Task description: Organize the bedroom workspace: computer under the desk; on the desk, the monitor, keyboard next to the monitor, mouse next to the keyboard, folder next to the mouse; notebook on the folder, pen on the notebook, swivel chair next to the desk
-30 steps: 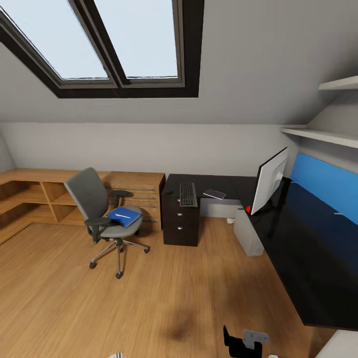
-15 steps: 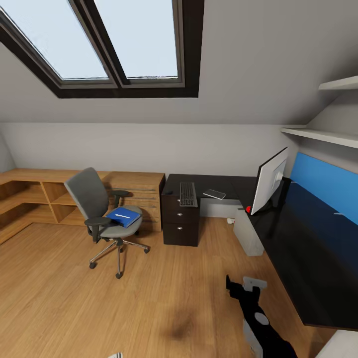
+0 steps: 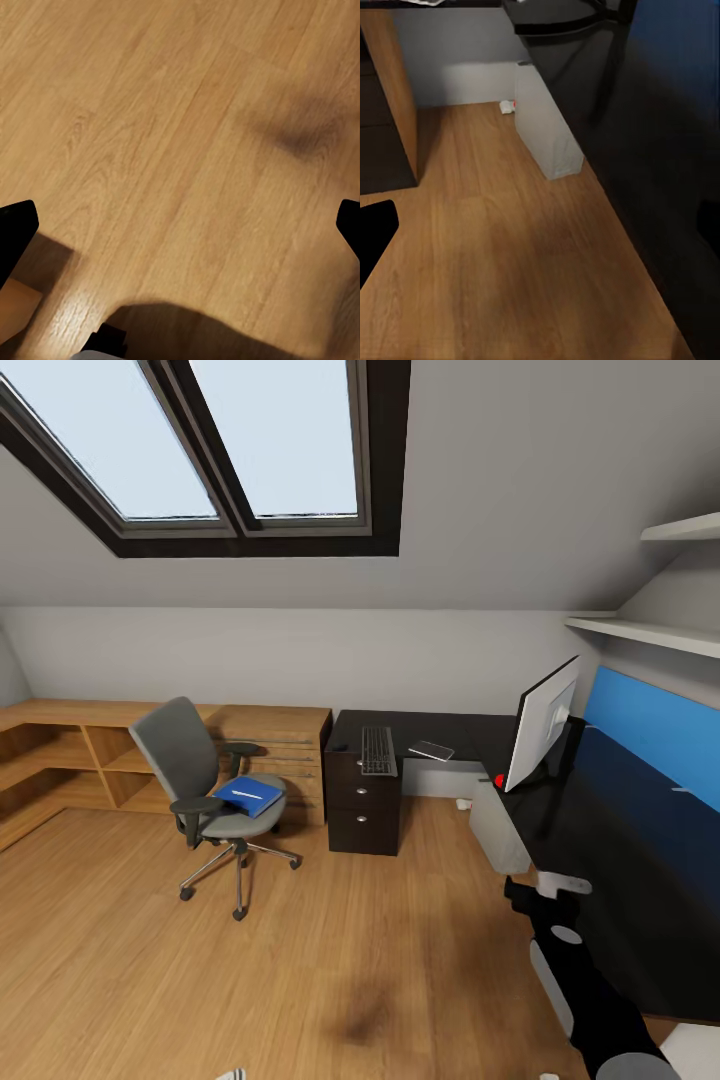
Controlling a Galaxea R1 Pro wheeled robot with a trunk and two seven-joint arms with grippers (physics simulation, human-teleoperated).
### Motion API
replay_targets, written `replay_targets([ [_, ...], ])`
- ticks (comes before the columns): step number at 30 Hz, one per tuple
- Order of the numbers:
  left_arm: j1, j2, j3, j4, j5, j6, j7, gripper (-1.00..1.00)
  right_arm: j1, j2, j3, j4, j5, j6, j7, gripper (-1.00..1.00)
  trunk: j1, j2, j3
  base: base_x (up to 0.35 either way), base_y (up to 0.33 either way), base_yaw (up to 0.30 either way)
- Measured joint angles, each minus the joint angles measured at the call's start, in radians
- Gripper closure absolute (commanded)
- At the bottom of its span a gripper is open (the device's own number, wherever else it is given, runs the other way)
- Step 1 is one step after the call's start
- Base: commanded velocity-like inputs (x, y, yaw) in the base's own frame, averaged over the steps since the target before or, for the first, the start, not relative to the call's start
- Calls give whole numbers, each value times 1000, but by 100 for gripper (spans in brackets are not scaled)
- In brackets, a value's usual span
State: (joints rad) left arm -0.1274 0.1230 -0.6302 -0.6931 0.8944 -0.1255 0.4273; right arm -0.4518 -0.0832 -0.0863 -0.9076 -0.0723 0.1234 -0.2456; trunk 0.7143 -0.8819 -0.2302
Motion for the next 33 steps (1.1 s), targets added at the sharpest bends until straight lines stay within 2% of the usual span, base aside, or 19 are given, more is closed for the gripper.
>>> replay_targets([
  [3,0,0,-1,0,0,0,0,-100,0,-31,-1,-5,-3,-18,10,-100,0,0,0,0,0,0],
  [9,0,0,0,-1,0,0,0,-100,0,-57,-8,-16,-4,-24,49,-100,0,0,0,0,0,0],
  [12,0,0,1,-1,-1,0,0,-100,0,-70,-25,-38,-5,-24,57,-100,0,0,0,0,0,0],
  [15,0,0,1,-1,-2,-1,0,-100,2,-74,-37,-77,-6,-22,60,-100,0,0,0,0,0,0],
  [19,0,0,0,-1,-3,-1,0,-100,15,-75,-47,-178,-17,5,62,-100,0,0,0,0,0,0],
  [24,0,0,0,-1,-3,-1,0,-100,30,-75,-49,-218,-28,27,64,-100,0,0,1,0,0,-54],
  [31,0,1,0,-1,-3,-1,0,-100,33,-78,-58,-184,-31,26,71,-100,0,0,6,0,0,-228],
  [33,0,2,1,-1,-3,-1,0,-100,33,-81,-85,-110,-31,-17,73,-100,0,0,7,0,0,-231],
])
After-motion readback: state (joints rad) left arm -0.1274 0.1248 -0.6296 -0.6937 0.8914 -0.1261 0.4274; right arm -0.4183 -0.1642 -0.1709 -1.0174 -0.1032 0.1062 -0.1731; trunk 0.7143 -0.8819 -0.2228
